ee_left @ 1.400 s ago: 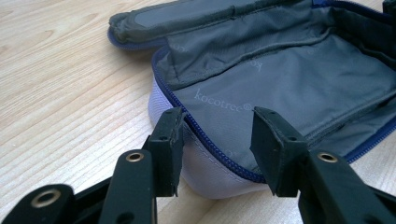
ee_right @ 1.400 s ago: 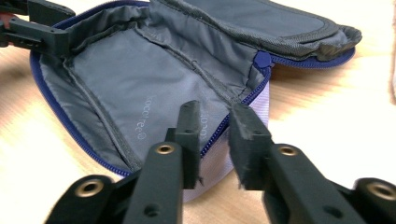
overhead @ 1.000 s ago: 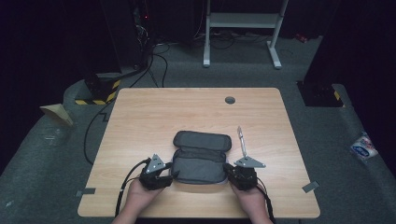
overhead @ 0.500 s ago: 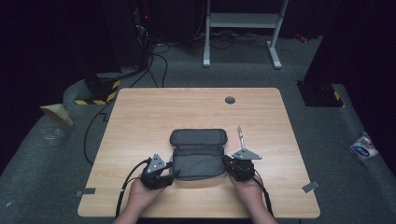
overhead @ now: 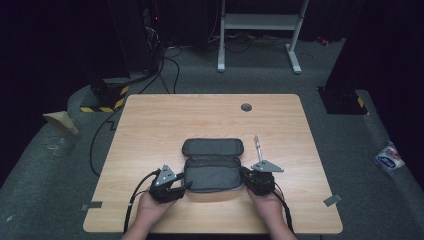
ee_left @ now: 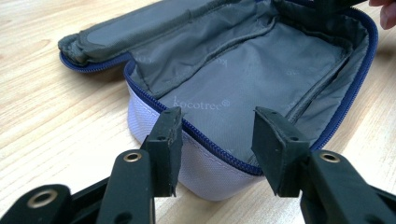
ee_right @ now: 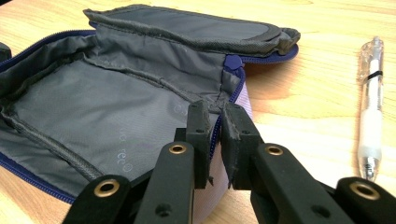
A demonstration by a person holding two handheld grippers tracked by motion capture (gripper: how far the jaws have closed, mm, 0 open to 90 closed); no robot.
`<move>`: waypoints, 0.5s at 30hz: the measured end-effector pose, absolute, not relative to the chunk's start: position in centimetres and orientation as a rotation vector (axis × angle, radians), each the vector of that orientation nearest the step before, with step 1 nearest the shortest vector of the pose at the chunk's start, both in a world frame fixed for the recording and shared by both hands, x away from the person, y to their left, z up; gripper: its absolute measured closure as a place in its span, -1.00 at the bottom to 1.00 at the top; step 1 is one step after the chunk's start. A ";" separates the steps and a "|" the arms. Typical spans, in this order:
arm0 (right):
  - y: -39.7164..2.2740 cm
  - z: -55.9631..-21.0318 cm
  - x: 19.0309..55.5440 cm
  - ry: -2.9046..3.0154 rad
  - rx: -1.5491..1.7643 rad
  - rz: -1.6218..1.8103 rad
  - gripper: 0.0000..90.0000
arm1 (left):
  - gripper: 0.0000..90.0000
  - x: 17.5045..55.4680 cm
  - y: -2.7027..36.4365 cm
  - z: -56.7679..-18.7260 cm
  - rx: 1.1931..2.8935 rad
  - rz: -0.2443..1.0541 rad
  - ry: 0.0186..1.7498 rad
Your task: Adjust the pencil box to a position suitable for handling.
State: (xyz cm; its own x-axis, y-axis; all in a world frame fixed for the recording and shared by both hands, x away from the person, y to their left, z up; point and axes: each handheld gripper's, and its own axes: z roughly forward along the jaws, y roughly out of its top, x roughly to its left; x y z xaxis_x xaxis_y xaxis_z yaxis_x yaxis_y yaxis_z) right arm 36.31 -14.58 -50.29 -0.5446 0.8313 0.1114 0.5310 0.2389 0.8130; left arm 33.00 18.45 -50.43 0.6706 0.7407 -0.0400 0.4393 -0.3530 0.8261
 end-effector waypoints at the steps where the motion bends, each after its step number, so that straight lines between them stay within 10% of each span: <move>1: -14.6 -50.2 36.3 2.173 1.259 1.214 0.79 | 0.17 33.0 18.4 -50.4 2.002 0.432 0.914; 15: -15.1 -49.2 35.6 2.144 1.218 1.261 0.68 | 0.17 32.7 19.4 -49.3 1.928 0.481 0.911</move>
